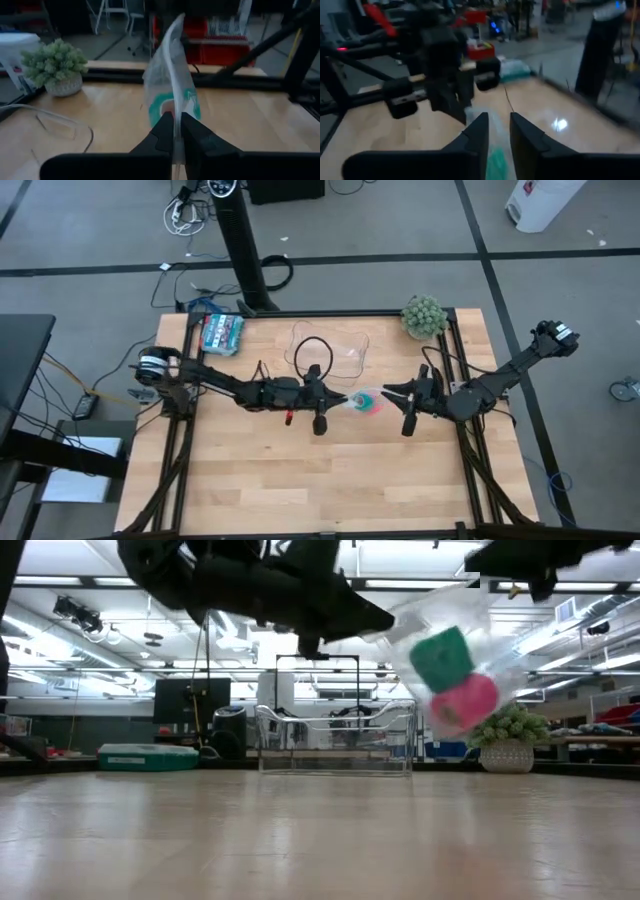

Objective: Roll bandage
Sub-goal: Close the transparent zip bag

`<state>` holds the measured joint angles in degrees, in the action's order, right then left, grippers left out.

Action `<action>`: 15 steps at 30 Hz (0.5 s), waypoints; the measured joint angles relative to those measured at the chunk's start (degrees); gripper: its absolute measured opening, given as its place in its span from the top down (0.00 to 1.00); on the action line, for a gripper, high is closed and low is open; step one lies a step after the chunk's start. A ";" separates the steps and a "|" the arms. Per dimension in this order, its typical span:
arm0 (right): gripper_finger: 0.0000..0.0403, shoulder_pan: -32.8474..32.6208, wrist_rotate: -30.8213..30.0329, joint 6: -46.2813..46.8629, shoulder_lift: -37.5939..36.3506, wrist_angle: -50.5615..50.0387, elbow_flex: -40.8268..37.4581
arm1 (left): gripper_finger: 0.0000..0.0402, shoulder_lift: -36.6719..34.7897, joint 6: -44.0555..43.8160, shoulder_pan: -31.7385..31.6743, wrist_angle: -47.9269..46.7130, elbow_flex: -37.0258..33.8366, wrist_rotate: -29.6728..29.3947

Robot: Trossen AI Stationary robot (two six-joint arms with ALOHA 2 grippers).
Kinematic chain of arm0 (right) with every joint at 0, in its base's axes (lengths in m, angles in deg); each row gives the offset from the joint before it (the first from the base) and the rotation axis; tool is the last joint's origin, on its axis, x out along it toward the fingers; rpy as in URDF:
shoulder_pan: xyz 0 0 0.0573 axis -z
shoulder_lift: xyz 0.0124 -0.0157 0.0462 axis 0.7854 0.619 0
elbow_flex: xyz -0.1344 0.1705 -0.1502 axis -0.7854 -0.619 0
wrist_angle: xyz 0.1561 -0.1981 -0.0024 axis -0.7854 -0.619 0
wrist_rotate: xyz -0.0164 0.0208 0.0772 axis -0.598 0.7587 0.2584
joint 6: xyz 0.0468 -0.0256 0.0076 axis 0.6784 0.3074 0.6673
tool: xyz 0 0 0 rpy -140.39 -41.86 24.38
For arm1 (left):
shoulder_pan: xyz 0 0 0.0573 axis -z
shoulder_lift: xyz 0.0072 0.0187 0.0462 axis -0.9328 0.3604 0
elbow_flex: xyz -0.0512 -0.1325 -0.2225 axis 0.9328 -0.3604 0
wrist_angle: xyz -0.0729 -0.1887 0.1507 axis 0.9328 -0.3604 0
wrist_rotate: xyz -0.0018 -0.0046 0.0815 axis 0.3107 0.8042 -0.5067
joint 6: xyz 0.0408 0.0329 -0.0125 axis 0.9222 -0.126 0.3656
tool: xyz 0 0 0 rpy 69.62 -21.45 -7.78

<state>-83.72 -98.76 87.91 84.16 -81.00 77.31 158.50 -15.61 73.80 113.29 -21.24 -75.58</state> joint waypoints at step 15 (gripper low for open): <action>0.72 7.16 18.68 -12.79 12.04 -2.77 11.42 | 0.94 -8.51 -1.63 -0.21 -39.97 11.01 9.04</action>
<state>-76.56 -80.08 75.12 96.20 -83.77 88.73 149.99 -17.24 73.58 73.32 -10.22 -66.54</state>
